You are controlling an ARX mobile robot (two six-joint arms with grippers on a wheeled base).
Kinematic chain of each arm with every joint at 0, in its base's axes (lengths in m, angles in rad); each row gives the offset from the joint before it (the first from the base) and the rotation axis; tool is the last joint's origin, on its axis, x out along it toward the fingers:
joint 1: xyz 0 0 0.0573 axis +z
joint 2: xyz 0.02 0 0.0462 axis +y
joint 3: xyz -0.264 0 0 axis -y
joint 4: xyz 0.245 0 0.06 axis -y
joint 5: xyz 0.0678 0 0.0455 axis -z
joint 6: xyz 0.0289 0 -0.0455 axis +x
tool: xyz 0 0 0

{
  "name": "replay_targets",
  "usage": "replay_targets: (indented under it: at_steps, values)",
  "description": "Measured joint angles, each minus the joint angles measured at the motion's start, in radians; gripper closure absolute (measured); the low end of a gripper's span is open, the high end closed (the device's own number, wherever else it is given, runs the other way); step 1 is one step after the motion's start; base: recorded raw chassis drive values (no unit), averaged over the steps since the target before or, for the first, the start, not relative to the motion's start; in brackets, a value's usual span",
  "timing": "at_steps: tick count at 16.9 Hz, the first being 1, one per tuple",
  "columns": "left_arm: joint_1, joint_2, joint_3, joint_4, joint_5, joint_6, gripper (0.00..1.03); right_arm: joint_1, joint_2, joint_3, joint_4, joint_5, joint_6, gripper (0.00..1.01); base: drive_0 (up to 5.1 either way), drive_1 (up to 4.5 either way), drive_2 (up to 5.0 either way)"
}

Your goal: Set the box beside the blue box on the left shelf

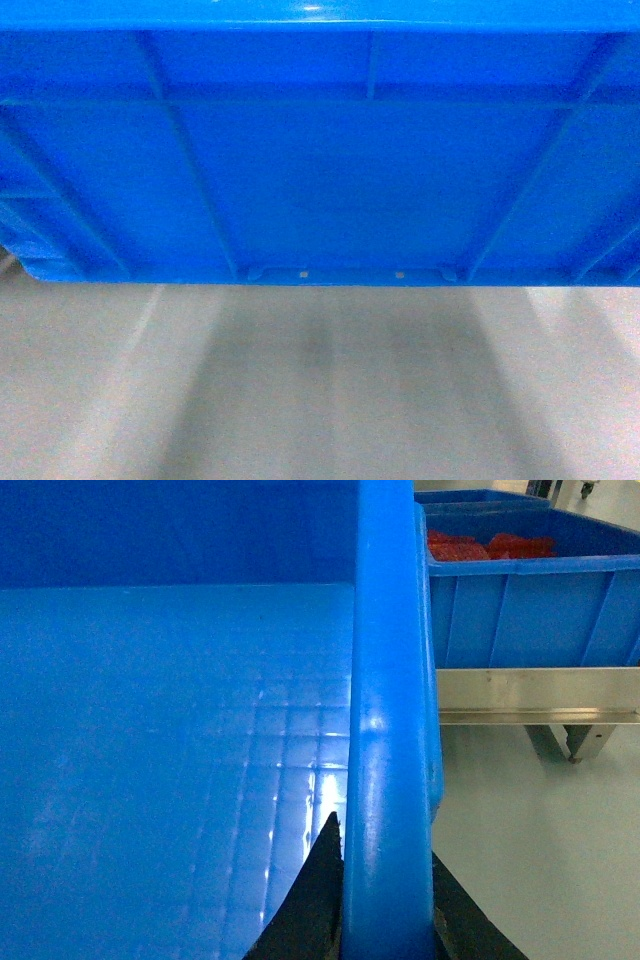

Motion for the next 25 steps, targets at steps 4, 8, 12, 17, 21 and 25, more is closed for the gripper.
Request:
replay_targets:
  at_steps: [4, 8, 12, 17, 21, 25]
  values:
    - [0.000, 0.000, 0.000, 0.000, 0.000, 0.000, 0.92, 0.000, 0.000, 0.000, 0.002, 0.000, 0.000, 0.93, 0.0, 0.00, 0.0]
    - [0.000, -0.003, 0.000, 0.004, 0.000, 0.000, 0.92, 0.000, -0.002, 0.000, 0.005, 0.000, 0.000, 0.93, 0.1, 4.38, -4.3]
    - [0.000, -0.003, 0.000, 0.000, 0.000, 0.000, 0.92, 0.000, -0.002, 0.000, -0.001, 0.000, 0.000, 0.93, 0.1, 4.45, -4.2]
    - [0.000, -0.003, 0.000, 0.000, 0.000, 0.000, 0.92, 0.000, -0.002, 0.000, 0.002, 0.000, 0.000, 0.93, 0.1, 4.45, -4.2]
    - [0.000, -0.003, 0.000, 0.003, 0.001, 0.000, 0.92, 0.000, -0.002, 0.000, 0.001, 0.000, 0.000, 0.93, 0.1, 4.45, -4.2]
    - [0.000, -0.003, 0.000, 0.001, 0.000, 0.000, 0.92, 0.000, -0.002, 0.000, 0.002, 0.000, 0.000, 0.93, 0.1, 4.40, -4.3]
